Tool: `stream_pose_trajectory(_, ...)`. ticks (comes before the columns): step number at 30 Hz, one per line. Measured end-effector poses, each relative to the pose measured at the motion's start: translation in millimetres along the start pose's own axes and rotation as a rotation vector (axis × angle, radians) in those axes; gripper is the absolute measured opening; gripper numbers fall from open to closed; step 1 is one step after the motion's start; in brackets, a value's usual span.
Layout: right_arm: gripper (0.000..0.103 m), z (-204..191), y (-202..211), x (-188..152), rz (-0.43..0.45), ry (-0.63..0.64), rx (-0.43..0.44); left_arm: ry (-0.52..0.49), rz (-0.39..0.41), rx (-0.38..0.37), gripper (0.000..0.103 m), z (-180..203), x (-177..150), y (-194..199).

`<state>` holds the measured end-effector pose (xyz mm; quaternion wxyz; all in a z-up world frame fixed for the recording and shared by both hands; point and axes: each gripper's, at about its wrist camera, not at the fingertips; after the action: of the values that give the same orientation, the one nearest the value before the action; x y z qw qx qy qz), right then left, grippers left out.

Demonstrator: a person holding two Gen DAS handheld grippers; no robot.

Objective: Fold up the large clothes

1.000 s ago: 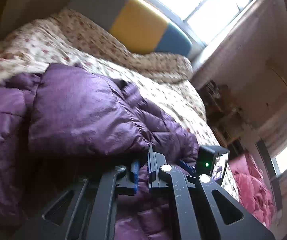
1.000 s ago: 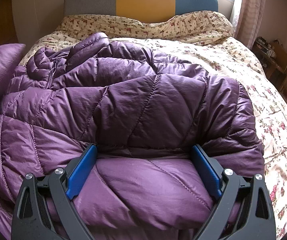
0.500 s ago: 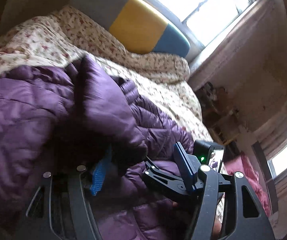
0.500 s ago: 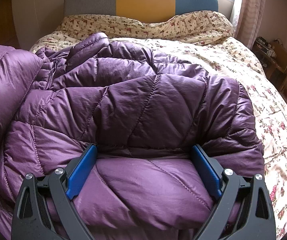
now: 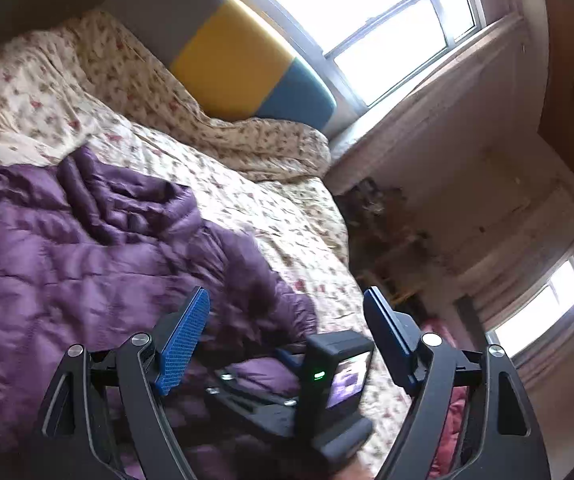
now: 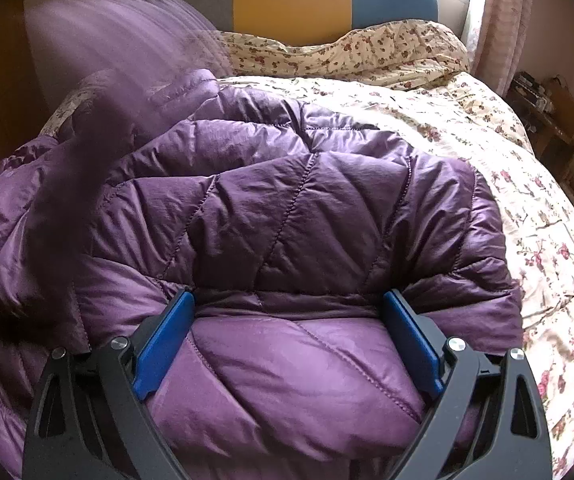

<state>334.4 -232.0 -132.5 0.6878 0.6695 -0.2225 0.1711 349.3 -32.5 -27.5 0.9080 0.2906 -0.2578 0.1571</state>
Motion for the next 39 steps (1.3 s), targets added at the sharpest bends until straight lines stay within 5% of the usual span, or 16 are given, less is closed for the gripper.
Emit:
stream_pose_trajectory(8, 0.080, 3, 23, -6, 0.005, 0.008, -0.026, 0.152, 0.082, 0.335, 0.079, -69, -28, 52)
stream_pose_trajectory(17, 0.069, 23, 56, 0, 0.036, -0.144, -0.014, 0.155, 0.181, 0.459, 0.077, -88, -53, 114)
stream_pose_trajectory(27, 0.068, -7, 45, 20, -0.031, -0.159, 0.113, 0.088, 0.136, 0.580, 0.073, -93, -60, 109)
stream_pose_trajectory(33, 0.003, -47, 24, 22, -0.056, 0.040, 0.005, 0.030, 0.117, 0.619, 0.073, -93, -60, 103)
stream_pose_trajectory(39, 0.002, -37, 30, 10, -0.003, 0.117, -0.104, 0.004, 0.137, 0.633, 0.070, -90, -60, 107)
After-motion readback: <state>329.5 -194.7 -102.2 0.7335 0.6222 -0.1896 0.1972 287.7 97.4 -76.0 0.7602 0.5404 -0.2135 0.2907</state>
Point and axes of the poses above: each gripper's, at about its wrist camera, not at the fingertips, and y roughly against the way its jaws point, z to its right, x to its top, and after that the axes turned 5 degrees about -z, right-handed
